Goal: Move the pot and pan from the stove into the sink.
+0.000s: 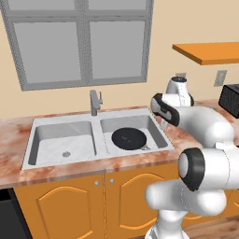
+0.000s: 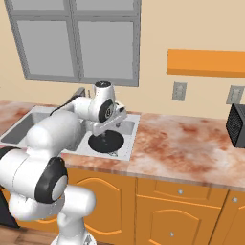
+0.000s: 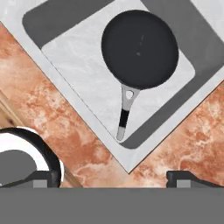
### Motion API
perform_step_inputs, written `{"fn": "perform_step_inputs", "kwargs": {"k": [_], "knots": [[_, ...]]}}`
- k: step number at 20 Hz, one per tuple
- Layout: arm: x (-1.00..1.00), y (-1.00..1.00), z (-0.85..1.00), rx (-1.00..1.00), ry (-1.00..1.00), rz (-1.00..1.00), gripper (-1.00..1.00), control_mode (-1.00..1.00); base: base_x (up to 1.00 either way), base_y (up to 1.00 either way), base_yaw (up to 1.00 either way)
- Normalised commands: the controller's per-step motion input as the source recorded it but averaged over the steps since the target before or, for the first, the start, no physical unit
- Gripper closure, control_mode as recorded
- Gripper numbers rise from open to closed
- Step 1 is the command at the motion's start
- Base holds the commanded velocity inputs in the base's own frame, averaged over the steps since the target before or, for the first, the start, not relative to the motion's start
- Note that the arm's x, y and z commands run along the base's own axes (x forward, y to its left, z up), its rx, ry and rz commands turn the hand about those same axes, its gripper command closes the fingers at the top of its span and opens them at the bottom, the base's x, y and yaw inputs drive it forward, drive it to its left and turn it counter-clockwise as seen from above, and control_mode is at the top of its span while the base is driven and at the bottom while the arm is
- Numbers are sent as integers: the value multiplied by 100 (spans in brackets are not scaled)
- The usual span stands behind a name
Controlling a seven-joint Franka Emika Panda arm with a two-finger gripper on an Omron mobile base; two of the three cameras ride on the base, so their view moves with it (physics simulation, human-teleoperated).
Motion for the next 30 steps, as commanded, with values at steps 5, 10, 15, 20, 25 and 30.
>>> {"fn": "perform_step_inputs", "kwargs": {"k": [5,10,15,20,25,30], "knots": [[-66,-5,0,4,-40,9,-100,-100,0,0,0],[-44,-2,2,1,-47,10,-100,-100,0,0,0],[-13,0,2,0,-18,5,-100,-100,0,0,0],[0,0,0,0,0,0,-100,-100,0,0,0],[0,0,0,0,0,0,-100,100,-74,0,0],[0,0,0,0,0,0,-100,100,-98,0,0]]}}
